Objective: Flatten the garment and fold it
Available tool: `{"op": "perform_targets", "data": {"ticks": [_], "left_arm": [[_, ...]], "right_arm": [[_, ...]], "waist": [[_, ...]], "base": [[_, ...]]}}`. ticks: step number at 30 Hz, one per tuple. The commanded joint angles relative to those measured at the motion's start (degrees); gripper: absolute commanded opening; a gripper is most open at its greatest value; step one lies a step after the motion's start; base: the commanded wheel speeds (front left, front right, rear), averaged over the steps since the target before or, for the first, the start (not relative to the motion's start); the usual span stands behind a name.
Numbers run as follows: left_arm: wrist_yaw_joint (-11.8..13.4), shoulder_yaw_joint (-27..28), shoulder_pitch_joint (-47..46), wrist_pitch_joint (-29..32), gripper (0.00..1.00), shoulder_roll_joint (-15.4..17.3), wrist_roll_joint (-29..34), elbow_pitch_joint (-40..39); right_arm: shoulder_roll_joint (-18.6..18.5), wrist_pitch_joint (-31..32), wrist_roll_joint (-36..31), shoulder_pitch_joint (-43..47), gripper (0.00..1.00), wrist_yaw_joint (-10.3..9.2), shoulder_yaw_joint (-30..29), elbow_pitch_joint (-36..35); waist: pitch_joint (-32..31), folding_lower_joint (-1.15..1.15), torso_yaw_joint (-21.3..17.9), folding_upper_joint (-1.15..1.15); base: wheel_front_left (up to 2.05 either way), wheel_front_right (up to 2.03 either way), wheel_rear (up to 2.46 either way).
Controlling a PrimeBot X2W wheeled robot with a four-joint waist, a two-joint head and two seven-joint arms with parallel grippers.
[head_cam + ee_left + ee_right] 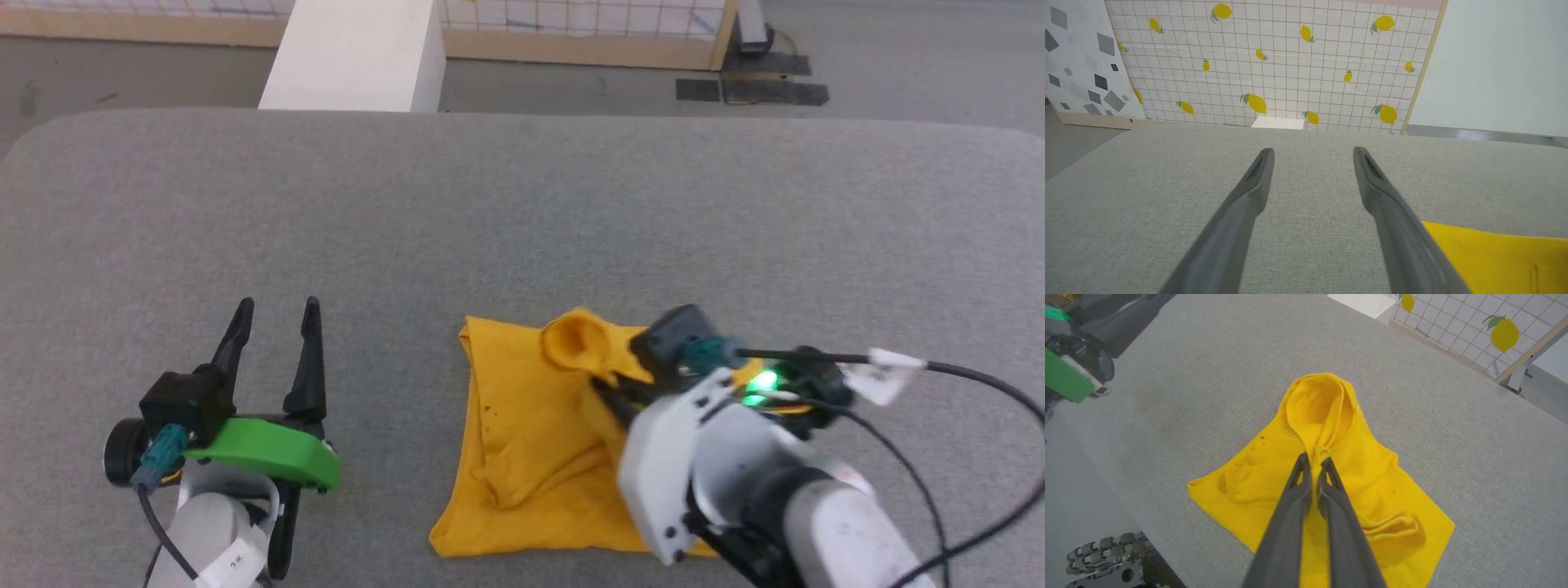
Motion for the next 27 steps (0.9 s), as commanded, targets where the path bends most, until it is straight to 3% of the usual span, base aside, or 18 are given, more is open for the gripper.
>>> {"op": "perform_targets", "data": {"ticks": [1, 12, 13, 14, 17, 20, 23, 27], "left_arm": [[-0.3, -0.2, -1.4, -0.3, 1.0, -0.5, 0.1, 0.0], [-0.5, -0.9, -4.1, -0.3, 1.0, -2.3, 0.8, -0.3], [-0.5, -0.9, -4.3, -0.3, 1.0, -2.4, 0.9, -0.3], [-0.5, -0.9, -4.4, -0.3, 1.0, -2.5, 1.0, -0.2], [-0.6, -0.7, -4.5, -0.3, 1.0, -2.7, 1.2, 0.0], [-0.6, -0.3, -4.3, -0.3, 1.0, -2.8, 1.5, 0.1], [-0.6, 0.2, -3.8, -0.3, 1.0, -2.8, 1.6, 0.0], [-0.6, 1.0, -2.5, -0.3, 1.0, -2.5, 1.9, -0.5]], "right_arm": [[0.3, -1.9, 0.8, -2.0, 0.0, -0.09, 1.1, 2.8], [0.4, -13.4, 9.3, -12.5, 0.0, -0.09, 8.5, 25.8], [0.4, -13.6, 10.4, -13.2, 0.33, -0.09, 9.3, 27.7], [0.4, -13.6, 11.3, -13.6, 0.96, -0.09, 9.9, 28.9], [0.4, -14.9, 14.7, -14.8, 1.0, -0.09, 11.4, 30.6], [0.4, -20.0, 17.9, -15.6, 1.0, -0.09, 11.5, 28.6], [0.4, -29.9, 20.8, -15.3, 1.0, -0.09, 9.0, 23.9], [0.4, -41.7, 20.6, -11.7, 1.0, -0.09, 1.4, 18.1]], "waist": [[2.1, 0.0, 1.9, 0.0], [6.8, 0.0, 5.2, 0.0], [6.9, 0.0, 5.3, 0.0], [7.0, 0.0, 5.3, 0.0], [6.9, 0.0, 5.1, 0.0], [6.1, 0.0, 4.4, 0.0], [4.7, 0.0, 3.4, 0.0], [2.8, 0.0, 1.4, 0.0]], "base": [[0.0, 0.0, 0.0], [0.0, 0.0, 0.0], [0.0, 0.0, 0.0], [0.0, 0.0, 0.0], [0.0, 0.0, 0.0], [0.0, 0.0, 0.0], [0.0, 0.0, 0.0], [0.0, 0.0, 0.0]]}}
